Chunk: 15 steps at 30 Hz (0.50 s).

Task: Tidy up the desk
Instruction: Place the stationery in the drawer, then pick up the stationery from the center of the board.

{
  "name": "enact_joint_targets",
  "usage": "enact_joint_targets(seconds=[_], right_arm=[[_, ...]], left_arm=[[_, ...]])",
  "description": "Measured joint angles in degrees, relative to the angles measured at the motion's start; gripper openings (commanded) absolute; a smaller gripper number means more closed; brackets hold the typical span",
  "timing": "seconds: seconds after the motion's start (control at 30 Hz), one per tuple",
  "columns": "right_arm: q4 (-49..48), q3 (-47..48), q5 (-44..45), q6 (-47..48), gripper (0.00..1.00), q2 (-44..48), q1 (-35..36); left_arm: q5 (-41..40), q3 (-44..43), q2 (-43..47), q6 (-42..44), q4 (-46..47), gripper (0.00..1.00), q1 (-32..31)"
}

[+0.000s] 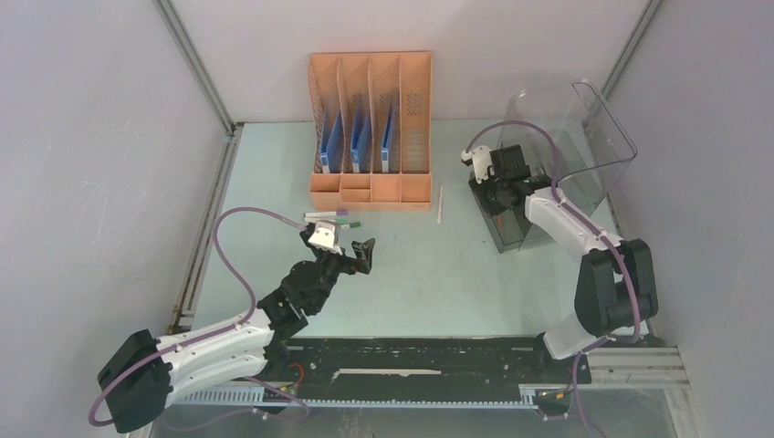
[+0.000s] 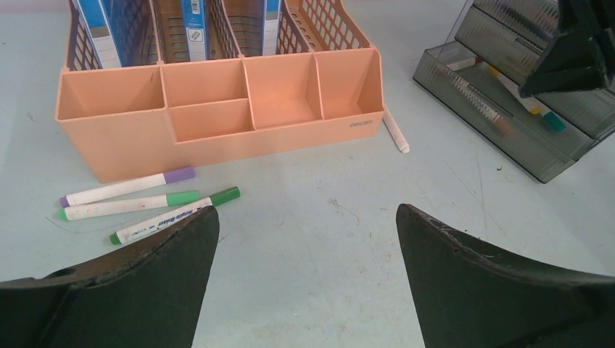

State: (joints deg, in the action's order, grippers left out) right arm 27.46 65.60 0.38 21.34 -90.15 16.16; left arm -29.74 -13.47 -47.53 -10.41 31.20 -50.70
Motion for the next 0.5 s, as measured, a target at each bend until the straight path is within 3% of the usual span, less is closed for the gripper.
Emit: enact_joint_targets(seconds=[0.5], right_arm=[[1.3, 0.3, -17.8, -5.3, 0.36, 3.3, 0.0]], left_arm=[[0.0, 0.6, 1.2, 0.0, 0.8, 1.00, 0.0]])
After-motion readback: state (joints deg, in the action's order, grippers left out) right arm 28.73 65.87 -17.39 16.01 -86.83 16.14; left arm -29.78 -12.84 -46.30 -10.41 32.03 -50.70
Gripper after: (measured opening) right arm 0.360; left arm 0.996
